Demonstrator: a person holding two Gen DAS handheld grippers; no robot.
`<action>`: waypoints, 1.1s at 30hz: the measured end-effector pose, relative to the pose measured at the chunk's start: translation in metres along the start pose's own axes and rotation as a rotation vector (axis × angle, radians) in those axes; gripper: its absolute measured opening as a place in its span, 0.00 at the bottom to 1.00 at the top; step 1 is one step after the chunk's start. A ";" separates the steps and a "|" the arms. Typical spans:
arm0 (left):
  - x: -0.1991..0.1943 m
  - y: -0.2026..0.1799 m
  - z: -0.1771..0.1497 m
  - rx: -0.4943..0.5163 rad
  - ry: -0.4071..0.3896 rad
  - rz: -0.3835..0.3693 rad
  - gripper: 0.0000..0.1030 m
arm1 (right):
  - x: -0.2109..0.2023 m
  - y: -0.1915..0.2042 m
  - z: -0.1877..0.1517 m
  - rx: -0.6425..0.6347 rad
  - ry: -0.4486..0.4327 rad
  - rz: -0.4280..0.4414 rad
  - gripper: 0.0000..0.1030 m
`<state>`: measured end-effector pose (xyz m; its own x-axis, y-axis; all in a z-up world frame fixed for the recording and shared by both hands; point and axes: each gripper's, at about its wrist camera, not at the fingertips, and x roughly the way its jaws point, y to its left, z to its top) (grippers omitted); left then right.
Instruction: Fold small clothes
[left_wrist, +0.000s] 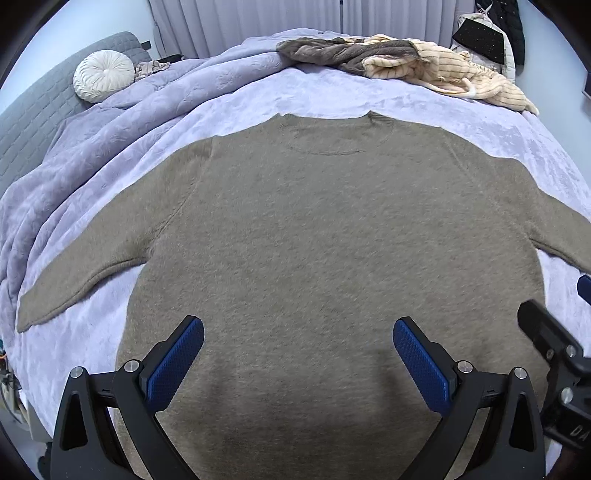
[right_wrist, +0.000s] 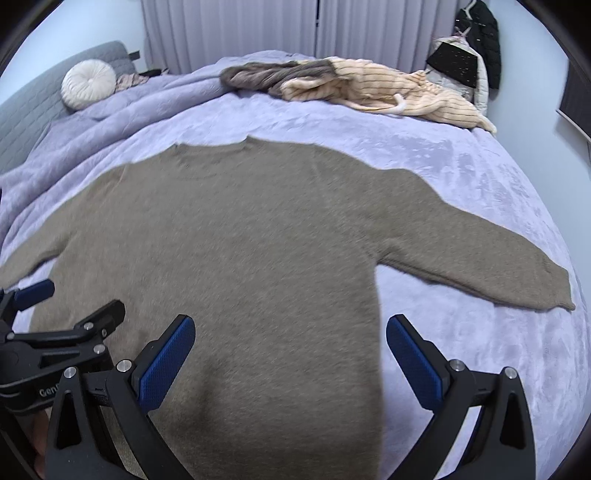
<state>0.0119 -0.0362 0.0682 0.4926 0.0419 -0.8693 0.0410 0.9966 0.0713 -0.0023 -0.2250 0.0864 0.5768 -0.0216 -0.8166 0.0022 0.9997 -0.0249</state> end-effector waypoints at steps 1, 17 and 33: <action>-0.001 -0.004 0.003 0.005 -0.001 0.002 1.00 | -0.002 -0.004 0.002 0.010 -0.010 -0.003 1.00; -0.010 -0.081 0.036 0.104 -0.031 -0.035 1.00 | -0.015 -0.091 0.018 0.169 -0.085 -0.065 1.00; 0.002 -0.193 0.075 0.200 -0.030 -0.081 1.00 | 0.000 -0.223 0.016 0.347 -0.075 -0.171 1.00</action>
<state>0.0702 -0.2336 0.0899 0.5064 -0.0429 -0.8612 0.2520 0.9625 0.1002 0.0102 -0.4482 0.1017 0.6022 -0.2004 -0.7728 0.3719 0.9269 0.0494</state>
